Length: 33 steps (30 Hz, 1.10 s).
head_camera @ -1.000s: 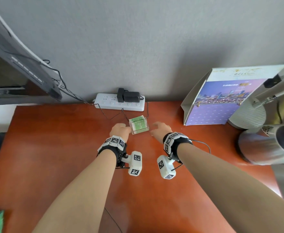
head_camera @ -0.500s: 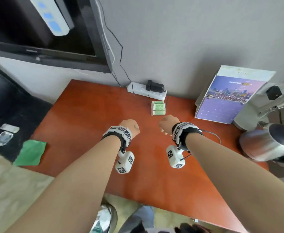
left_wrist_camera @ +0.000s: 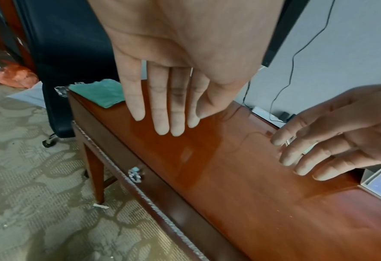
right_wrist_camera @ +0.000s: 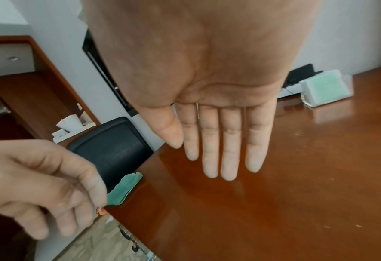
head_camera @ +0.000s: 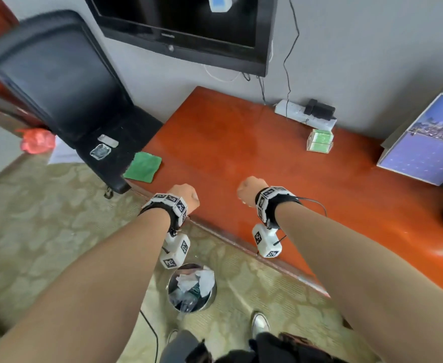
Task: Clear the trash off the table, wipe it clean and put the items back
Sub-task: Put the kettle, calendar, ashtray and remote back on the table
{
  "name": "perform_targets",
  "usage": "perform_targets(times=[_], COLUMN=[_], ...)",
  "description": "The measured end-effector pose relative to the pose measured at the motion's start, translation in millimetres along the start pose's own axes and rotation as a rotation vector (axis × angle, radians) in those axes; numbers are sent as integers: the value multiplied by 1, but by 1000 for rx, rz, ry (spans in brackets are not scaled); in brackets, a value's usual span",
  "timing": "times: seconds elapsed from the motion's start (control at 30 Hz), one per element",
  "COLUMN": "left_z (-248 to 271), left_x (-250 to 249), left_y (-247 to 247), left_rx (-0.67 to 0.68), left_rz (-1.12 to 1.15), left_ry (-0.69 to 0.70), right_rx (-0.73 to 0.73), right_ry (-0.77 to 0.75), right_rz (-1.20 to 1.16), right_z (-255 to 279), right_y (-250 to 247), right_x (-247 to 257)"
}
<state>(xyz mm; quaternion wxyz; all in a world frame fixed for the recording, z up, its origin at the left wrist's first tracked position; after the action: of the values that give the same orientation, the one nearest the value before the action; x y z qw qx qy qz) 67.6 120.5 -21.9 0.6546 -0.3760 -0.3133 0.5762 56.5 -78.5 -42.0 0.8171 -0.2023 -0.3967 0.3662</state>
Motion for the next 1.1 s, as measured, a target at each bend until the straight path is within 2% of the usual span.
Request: perform_targets(times=[0.2, 0.4, 0.53, 0.67, 0.87, 1.1], left_z=[-15, -52, -51, -70, -102, -197], left_x=[118, 269, 373, 461, 528, 590], left_y=[6, 11, 2, -12, -33, -48], left_rx=[-2, 15, 40, 11, -14, 23], left_rz=[-71, -148, -189, -111, -28, -9], left_ry=[42, 96, 46, -40, -28, -81], right_rx=[-74, -173, -158, -175, -155, -103], right_ry=[2, -6, -26, -75, -79, -43], right_rz=[59, -49, -67, -68, 5, 76], right_z=[-20, -51, -60, -77, -129, -247], right_y=[54, 134, 182, 208, 229, 237], right_x=[105, 221, 307, 380, 451, 513])
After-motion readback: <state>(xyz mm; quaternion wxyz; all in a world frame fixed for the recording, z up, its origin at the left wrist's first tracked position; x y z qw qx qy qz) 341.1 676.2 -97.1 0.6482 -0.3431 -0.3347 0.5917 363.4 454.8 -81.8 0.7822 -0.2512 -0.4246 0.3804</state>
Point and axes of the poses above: each hand's wrist, its own z-axis away from the middle knuckle, its own y-axis out of the palm, x = y × z, the point moved 6 cm from there along -z, towards the middle knuckle, and after that the axes turned 9 degrees about -z, right-handed, at the moved point
